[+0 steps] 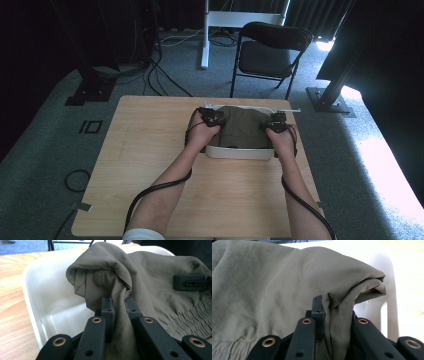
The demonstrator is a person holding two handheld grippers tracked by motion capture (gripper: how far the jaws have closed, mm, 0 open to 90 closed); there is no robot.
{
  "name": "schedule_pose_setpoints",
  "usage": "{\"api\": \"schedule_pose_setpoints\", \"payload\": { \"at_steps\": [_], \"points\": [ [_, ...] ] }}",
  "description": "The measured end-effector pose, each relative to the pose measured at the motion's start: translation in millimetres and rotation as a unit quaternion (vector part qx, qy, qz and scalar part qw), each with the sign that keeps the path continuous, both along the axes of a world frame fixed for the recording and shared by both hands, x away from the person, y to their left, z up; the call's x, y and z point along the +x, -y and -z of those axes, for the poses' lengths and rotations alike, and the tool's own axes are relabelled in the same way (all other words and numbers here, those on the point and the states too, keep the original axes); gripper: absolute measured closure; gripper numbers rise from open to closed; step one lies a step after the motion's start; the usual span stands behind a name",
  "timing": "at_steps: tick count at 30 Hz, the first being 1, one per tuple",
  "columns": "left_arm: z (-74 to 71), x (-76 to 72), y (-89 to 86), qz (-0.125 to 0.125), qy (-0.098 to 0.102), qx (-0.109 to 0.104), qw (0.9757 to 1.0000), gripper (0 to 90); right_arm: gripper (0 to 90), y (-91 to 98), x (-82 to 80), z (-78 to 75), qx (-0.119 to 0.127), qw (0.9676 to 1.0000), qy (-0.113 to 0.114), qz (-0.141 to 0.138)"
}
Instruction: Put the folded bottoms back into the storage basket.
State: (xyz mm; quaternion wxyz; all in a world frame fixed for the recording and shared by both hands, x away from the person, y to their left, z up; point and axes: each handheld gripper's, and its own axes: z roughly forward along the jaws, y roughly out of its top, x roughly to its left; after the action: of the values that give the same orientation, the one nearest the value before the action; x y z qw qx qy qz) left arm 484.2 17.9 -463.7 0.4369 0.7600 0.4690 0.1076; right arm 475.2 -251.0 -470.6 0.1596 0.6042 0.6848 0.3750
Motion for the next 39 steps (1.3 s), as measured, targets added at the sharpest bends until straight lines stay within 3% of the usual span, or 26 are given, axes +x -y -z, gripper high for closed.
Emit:
{"api": "schedule_pose_setpoints", "payload": {
  "at_steps": [6,8,19,23,24,28,35,39],
  "points": [
    [8.8,2.5,0.9,-0.005,-0.007,0.010,0.9999,83.3,79.1,-2.0,2.5,9.5,-0.006,0.9999,-0.011,0.002],
    [11.8,3.6,2.8,-0.006,-0.009,0.023,0.9997,83.2,79.1,-3.3,4.2,14.7,-0.010,0.9998,-0.016,0.002],
    [19.8,9.1,7.2,-0.008,-0.026,0.037,0.9990,82.1,78.6,-5.1,8.7,15.0,-0.027,0.9993,-0.027,0.002],
    [19.8,10.7,7.4,-0.001,-0.031,0.034,0.9989,63.3,71.3,-4.6,10.7,15.3,-0.025,0.9991,-0.034,0.001],
    [19.6,10.8,7.6,0.000,-0.033,0.033,0.9989,63.3,69.7,-4.0,11.0,15.4,-0.023,0.9991,-0.035,-0.001],
    [18.5,9.5,12.4,0.012,-0.029,0.048,0.9983,47.0,57.2,-5.3,9.8,14.5,-0.026,0.9994,-0.023,-0.007],
    [17.0,6.4,14.1,0.009,-0.025,0.037,0.9990,33.6,47.9,-6.5,6.7,15.1,-0.020,0.9996,-0.010,-0.020],
    [14.4,4.1,14.3,0.010,-0.014,0.041,0.9990,32.7,46.0,-6.6,4.8,14.4,-0.013,0.9997,-0.007,-0.022]
  ]
}}
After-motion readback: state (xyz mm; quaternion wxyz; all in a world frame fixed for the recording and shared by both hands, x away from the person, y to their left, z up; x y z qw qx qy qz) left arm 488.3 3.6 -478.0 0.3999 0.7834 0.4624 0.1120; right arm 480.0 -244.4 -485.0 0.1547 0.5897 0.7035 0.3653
